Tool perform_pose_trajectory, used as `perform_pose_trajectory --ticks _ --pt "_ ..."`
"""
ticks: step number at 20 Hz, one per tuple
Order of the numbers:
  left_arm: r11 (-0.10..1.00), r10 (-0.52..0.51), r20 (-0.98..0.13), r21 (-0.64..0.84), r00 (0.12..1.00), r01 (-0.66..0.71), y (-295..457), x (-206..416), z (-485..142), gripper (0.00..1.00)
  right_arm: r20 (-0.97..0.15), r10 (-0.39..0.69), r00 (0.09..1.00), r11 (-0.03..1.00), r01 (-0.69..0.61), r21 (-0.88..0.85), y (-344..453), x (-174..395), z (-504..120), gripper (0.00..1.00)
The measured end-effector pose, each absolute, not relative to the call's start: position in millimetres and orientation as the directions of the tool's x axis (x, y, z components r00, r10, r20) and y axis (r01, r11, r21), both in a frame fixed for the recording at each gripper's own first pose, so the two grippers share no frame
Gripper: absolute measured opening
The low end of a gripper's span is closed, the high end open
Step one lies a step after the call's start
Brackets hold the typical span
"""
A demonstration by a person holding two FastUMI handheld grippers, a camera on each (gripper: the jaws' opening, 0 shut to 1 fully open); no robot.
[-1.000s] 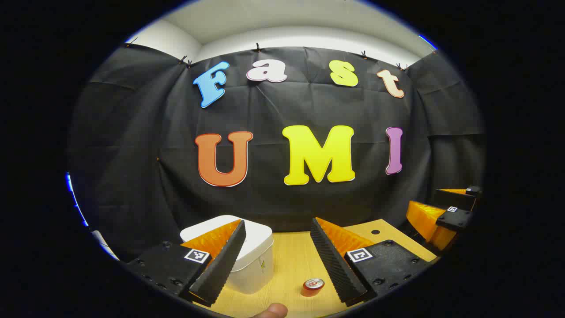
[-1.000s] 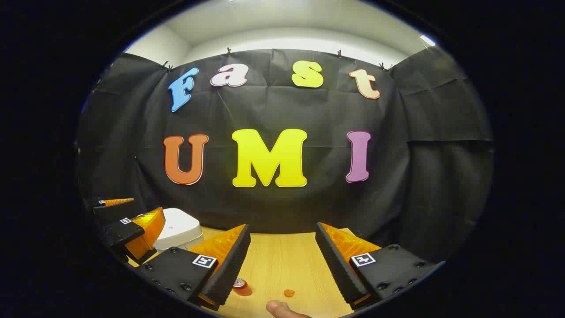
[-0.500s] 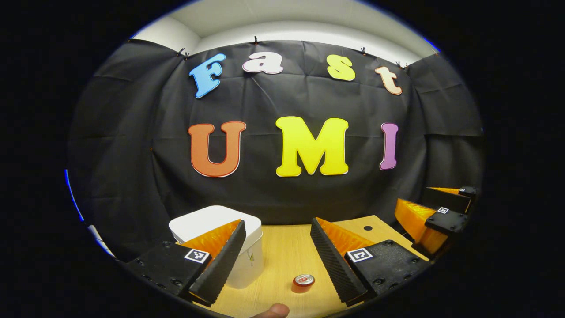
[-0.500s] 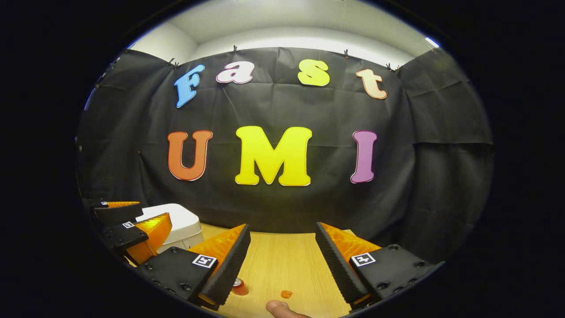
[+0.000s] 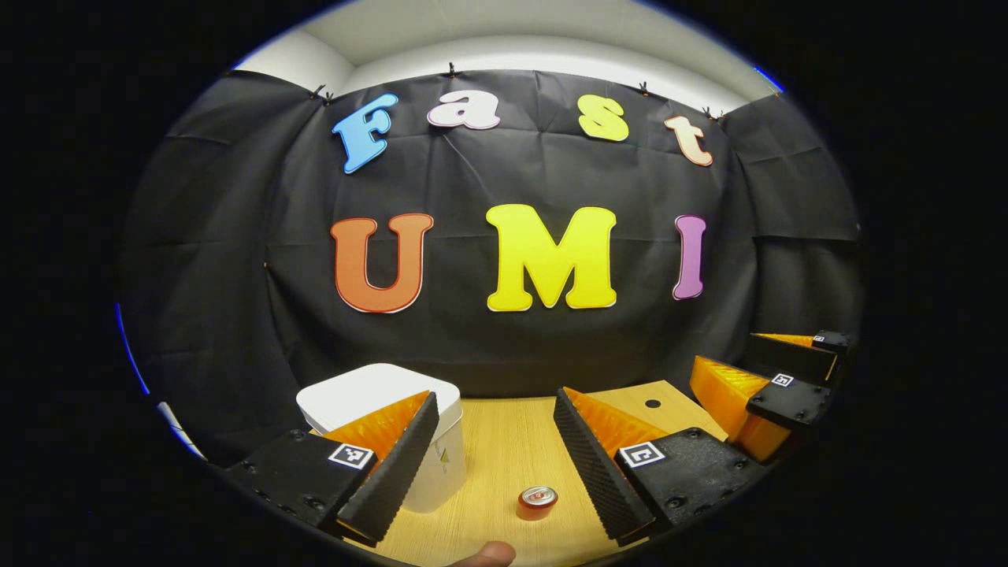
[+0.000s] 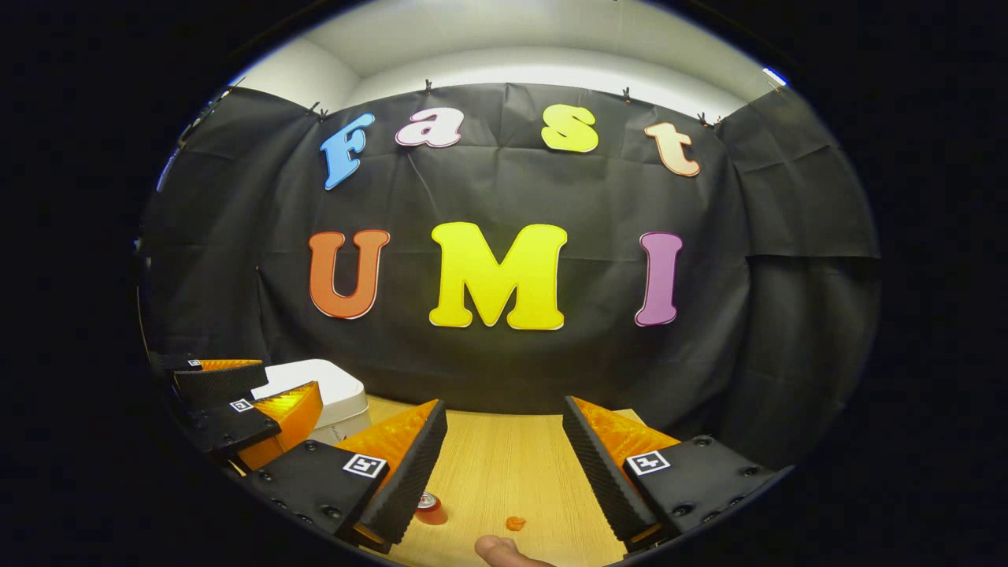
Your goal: Press the lid of the desktop garbage bin to open it, pick up the crumpled paper on the desktop and throw it into the bin, then pick up the pop can on the desktop and drop it into the bin, and finally close the garbage bin lid.
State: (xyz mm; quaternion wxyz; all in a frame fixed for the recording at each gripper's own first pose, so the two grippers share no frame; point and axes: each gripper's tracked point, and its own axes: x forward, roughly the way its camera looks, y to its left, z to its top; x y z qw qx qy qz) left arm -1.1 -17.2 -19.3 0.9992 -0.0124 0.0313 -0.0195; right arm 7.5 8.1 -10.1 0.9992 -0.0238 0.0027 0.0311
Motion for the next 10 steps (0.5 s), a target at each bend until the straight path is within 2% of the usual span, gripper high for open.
perform_pose_trajectory --ticks 7,10 --pt "0.997 -0.038 -0.104 -0.070 0.994 0.031 -12.1 2.7 -31.8 0.97 -0.022 0.080 0.997 0.995 -0.081 -0.052 11.8 10.3 -15.7 0.94" --pt "0.995 -0.038 -0.127 -0.094 0.991 0.026 -8.5 5.1 -38.1 0.86 -0.035 0.076 0.996 0.996 -0.078 -0.050 11.3 12.6 -19.6 0.94"
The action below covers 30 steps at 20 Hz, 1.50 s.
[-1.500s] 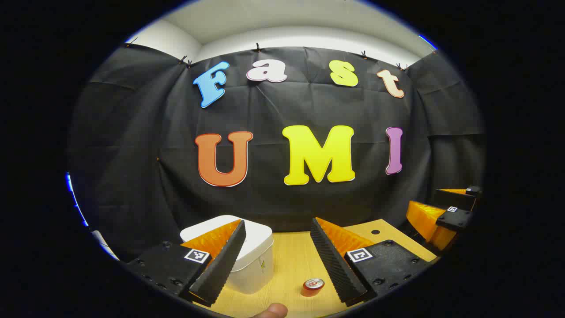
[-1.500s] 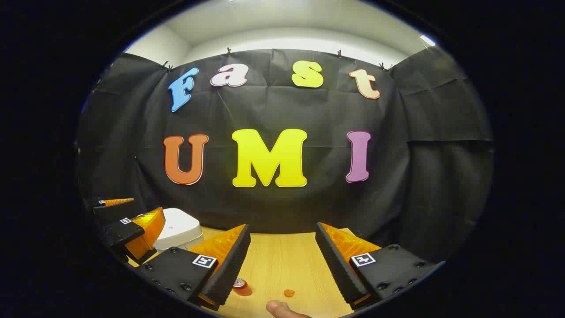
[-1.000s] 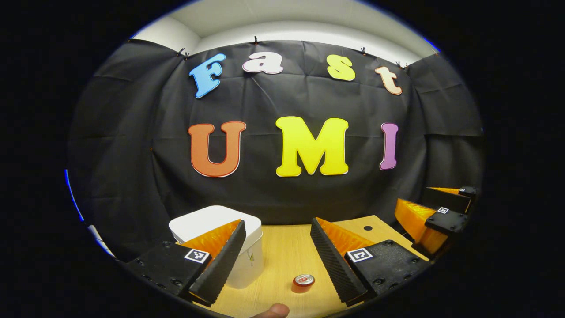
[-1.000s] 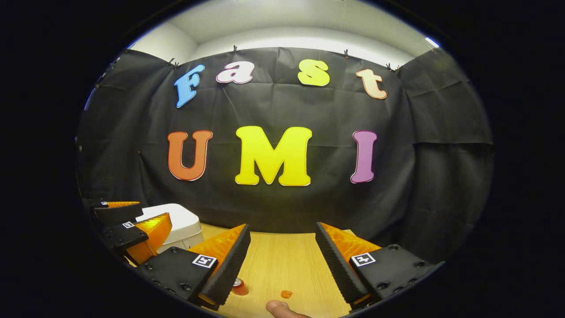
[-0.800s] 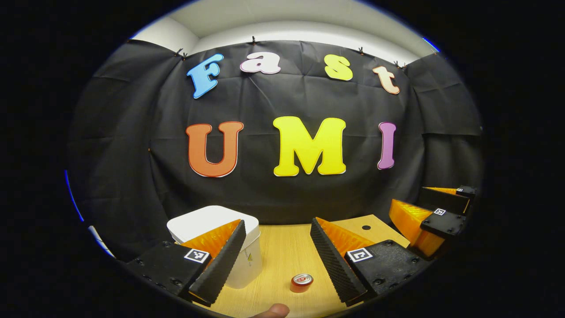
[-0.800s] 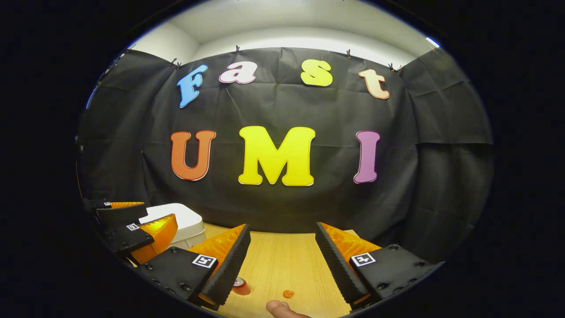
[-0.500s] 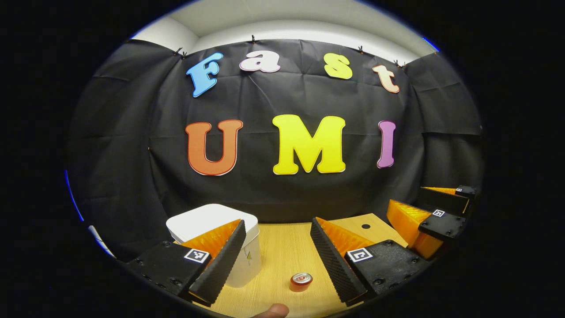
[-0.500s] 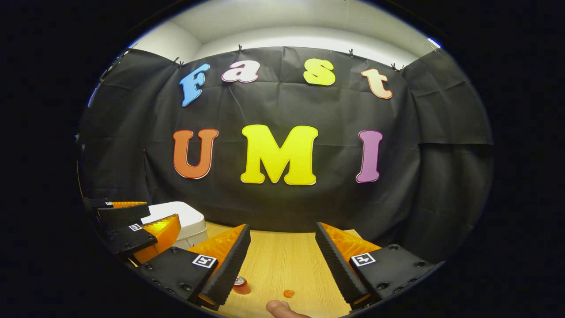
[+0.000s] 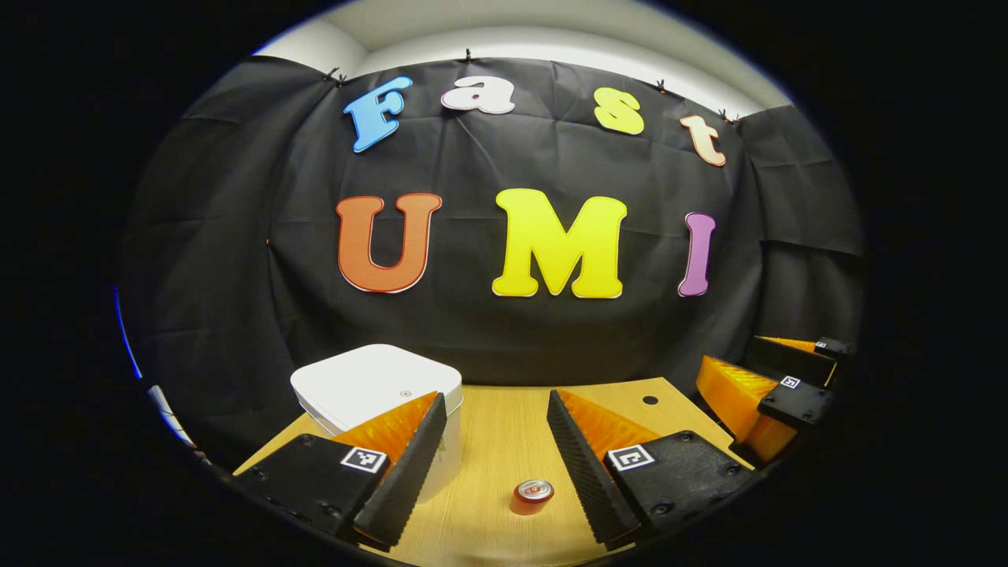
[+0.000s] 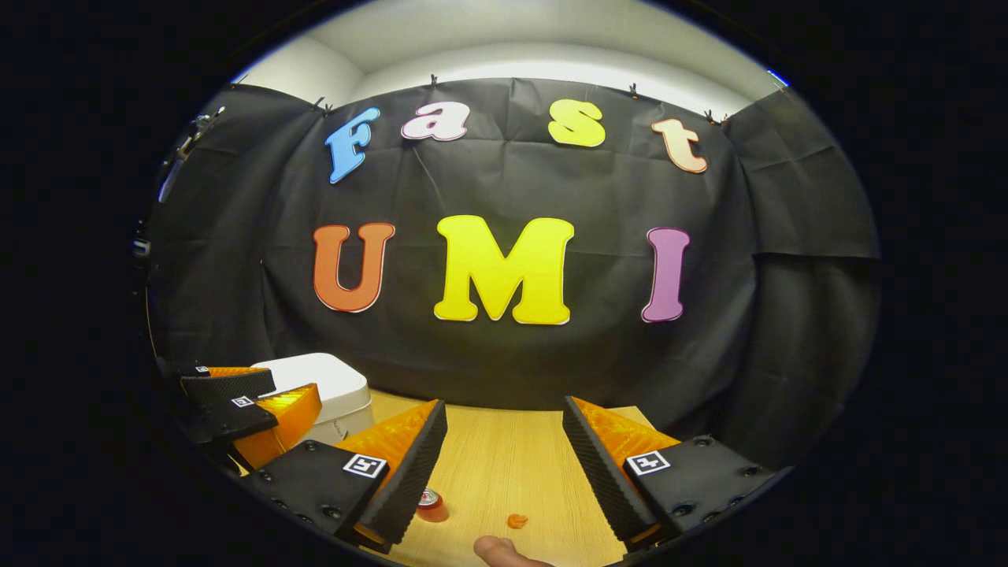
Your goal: Press the lid of the desktop garbage bin to open it, pick up the crumpled paper on the desktop and throw it into the bin, then pick up the pop can on the desktop and drop it into the bin, and finally close the garbage bin lid.
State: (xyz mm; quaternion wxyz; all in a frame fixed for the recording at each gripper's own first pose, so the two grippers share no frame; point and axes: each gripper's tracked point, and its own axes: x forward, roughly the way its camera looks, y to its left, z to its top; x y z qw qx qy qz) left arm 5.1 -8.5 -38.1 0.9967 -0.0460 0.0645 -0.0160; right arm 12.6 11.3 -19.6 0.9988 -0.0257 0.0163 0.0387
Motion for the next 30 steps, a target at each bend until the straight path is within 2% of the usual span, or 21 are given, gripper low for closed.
perform_pose_trajectory --ticks 3,5,6,7,9,13,14,18,22,30 --pt "0.994 -0.029 -0.153 -0.105 0.988 0.013 -1.7 9.3 -47.4 0.76 -0.045 0.074 0.996 0.996 -0.076 -0.053 12.3 18.1 -24.4 0.94" --pt "0.996 -0.007 -0.159 -0.088 0.987 -0.007 5.3 12.8 -52.1 0.65 -0.047 0.069 0.996 0.995 -0.072 -0.062 11.4 21.1 -26.3 0.94" --pt "0.997 0.004 -0.166 -0.078 0.986 -0.017 8.7 15.2 -54.6 0.53 -0.051 0.069 0.996 0.995 -0.072 -0.065 12.3 22.8 -27.5 0.94" --pt "0.997 0.008 -0.175 -0.074 0.985 -0.022 12.0 17.9 -58.6 0.56 -0.052 0.068 0.996 0.995 -0.072 -0.068 13.2 24.2 -28.1 0.94" --pt "0.997 0.017 -0.192 -0.071 0.981 -0.031 17.2 23.3 -62.4 0.33 -0.051 0.069 0.996 0.995 -0.073 -0.074 14.6 28.7 -28.0 0.94" --pt "0.996 0.063 -0.194 -0.050 0.979 -0.074 39.6 43.4 -62.2 0.18 -0.051 0.062 0.997 0.995 -0.066 -0.077 15.0 39.0 -27.5 0.94" --pt "0.995 0.072 -0.200 -0.055 0.977 -0.084 44.4 50.2 -62.1 0.11 -0.053 0.058 0.997 0.995 -0.062 -0.075 14.4 41.5 -27.4 0.94" --pt "0.989 0.113 -0.247 -0.067 0.962 -0.133 64.2 73.8 -72.4 0.03 -0.065 0.045 0.997 0.996 -0.049 -0.071 11.5 53.6 -29.0 0.94" --pt "0.985 0.150 -0.283 -0.039 0.947 -0.168 79.2 94.8 -84.9 0.03 -0.082 0.040 0.996 0.996 -0.046 -0.078 12.0 62.3 -34.8 0.94" --pt "0.967 0.176 -0.398 -0.104 0.900 -0.235 91.7 116.7 -114.0 0.03 -0.119 0.019 0.993 0.997 -0.027 -0.070 1.9 74.9 -47.8 0.94"
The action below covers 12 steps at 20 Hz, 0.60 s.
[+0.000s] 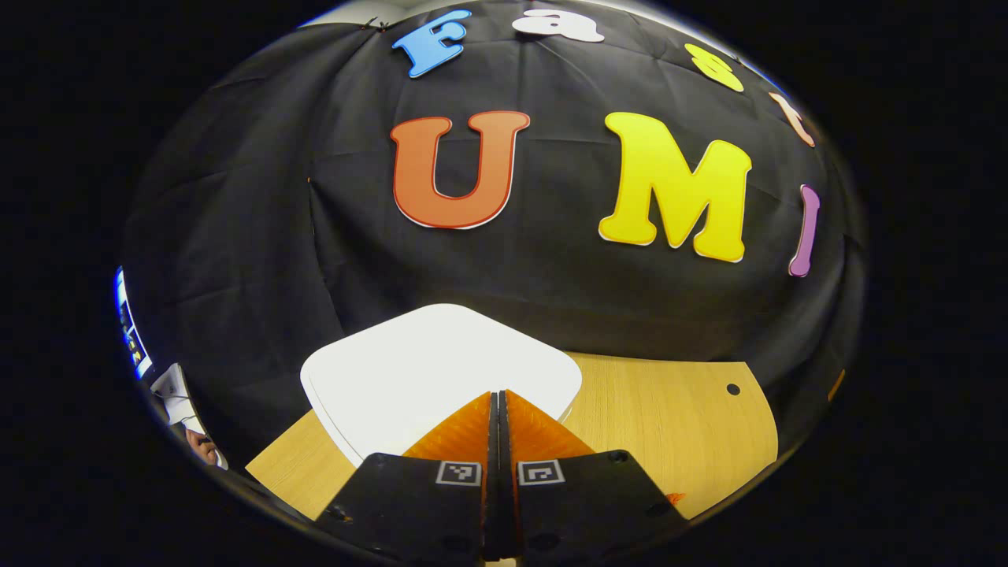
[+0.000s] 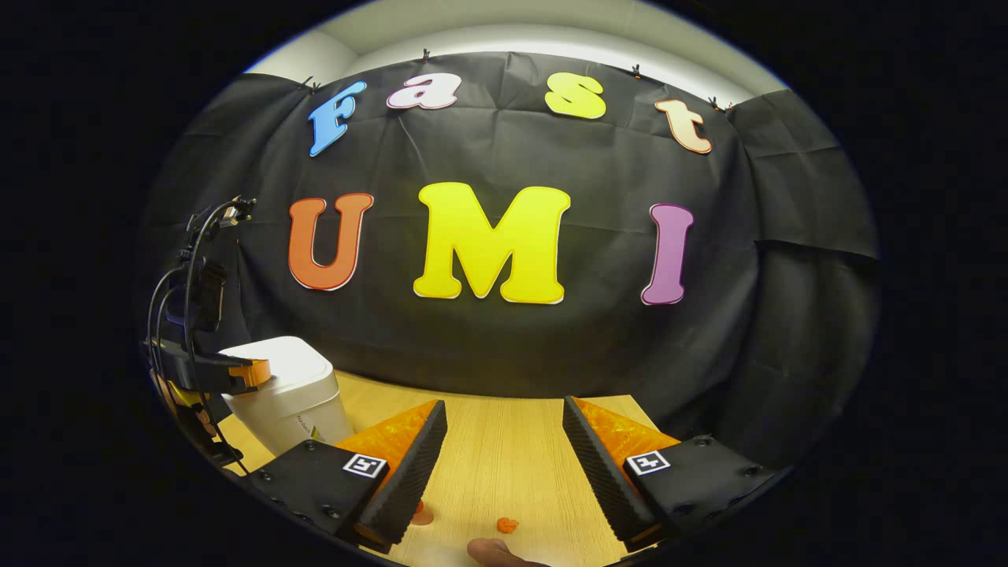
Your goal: Press the lid of the desktop garbage bin to open it, pick up the crumpled paper on the desktop and throw it into the bin, then pick up the pop can on the desktop and drop it into the bin, and finally close the garbage bin lid.
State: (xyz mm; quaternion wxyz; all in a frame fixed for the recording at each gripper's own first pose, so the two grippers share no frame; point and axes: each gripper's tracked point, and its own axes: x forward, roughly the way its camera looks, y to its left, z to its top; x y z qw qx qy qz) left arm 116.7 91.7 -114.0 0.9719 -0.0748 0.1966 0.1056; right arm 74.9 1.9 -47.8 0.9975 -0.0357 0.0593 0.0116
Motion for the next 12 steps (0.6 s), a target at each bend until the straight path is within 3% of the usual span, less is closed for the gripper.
perform_pose_trajectory --ticks 8,12 --pt "0.960 0.212 -0.445 -0.072 0.870 -0.271 90.6 116.6 -119.3 0.03 -0.166 0.023 0.986 0.997 -0.034 -0.062 -4.0 80.4 -65.1 0.94" --pt "0.953 0.215 -0.399 -0.115 0.892 -0.281 91.3 116.6 -112.8 0.03 -0.168 0.030 0.985 0.999 -0.037 -0.039 -11.0 78.0 -64.3 0.94"
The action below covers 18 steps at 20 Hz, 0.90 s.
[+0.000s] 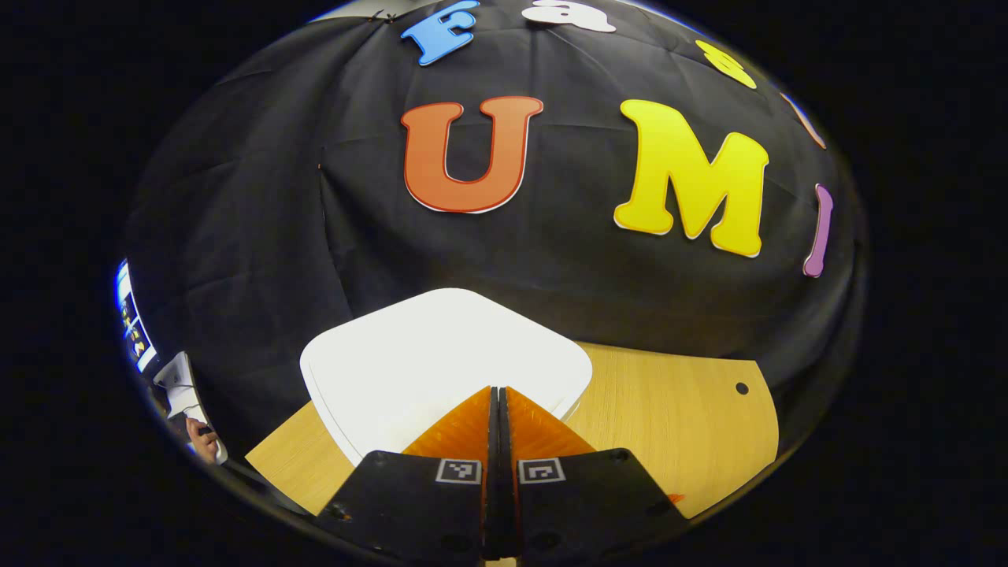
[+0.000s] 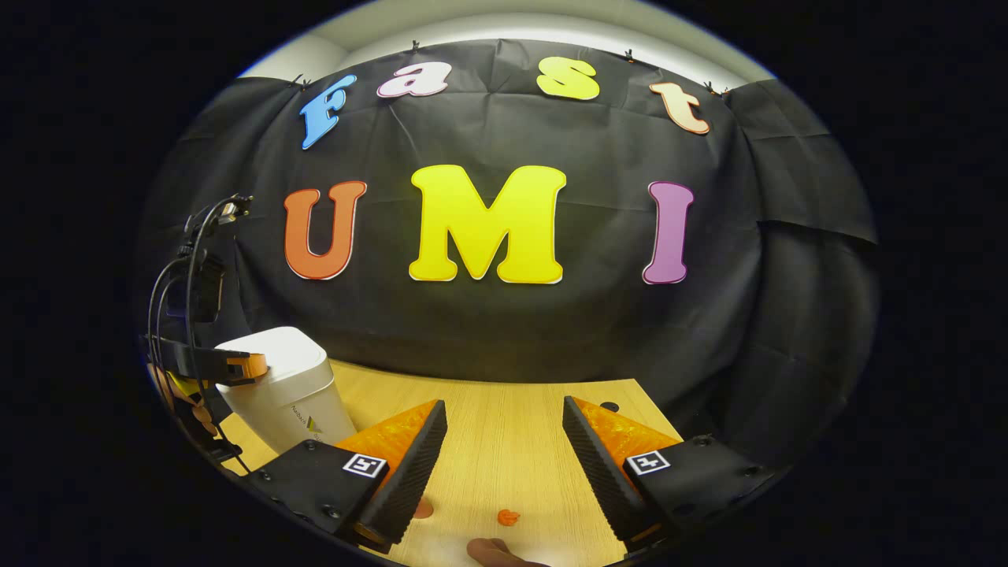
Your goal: Press the lid of the desktop garbage bin to open it, pick up the crumpled paper on the desktop and throw it into the bin, then pick up the pop can on the desktop and drop it into the bin, and finally close the garbage bin lid.
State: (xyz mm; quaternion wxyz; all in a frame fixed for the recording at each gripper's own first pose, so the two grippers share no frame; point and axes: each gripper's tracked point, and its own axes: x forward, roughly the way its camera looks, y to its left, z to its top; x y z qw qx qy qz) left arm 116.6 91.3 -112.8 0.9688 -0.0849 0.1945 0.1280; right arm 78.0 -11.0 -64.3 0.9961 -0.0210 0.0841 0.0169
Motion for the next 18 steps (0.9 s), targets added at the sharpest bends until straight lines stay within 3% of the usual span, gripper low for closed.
perform_pose_trajectory --ticks 4,7,13,15,18 --pt "0.958 0.244 -0.389 -0.048 0.888 -0.283 94.4 108.8 -105.2 0.04 -0.157 0.035 0.987 0.998 -0.043 -0.048 -21.1 73.0 -62.2 0.94" --pt "0.962 0.253 -0.323 -0.013 0.912 -0.272 89.4 97.2 -84.6 0.04 -0.165 0.039 0.986 0.997 -0.049 -0.056 -28.0 68.1 -69.3 0.94" --pt "0.981 0.166 -0.311 -0.046 0.936 -0.189 48.8 71.2 -80.3 0.08 -0.199 0.041 0.979 0.999 -0.047 -0.023 -42.0 61.3 -86.1 0.94" --pt "0.986 0.123 -0.305 -0.074 0.944 -0.152 33.6 61.4 -83.3 0.13 -0.225 0.042 0.974 0.999 -0.047 -0.017 -45.6 58.6 -98.6 0.94" --pt "0.990 0.085 -0.304 -0.086 0.949 -0.116 16.8 46.5 -94.0 0.45 -0.264 0.049 0.963 0.998 -0.056 -0.020 -47.3 54.3 -118.5 0.94"
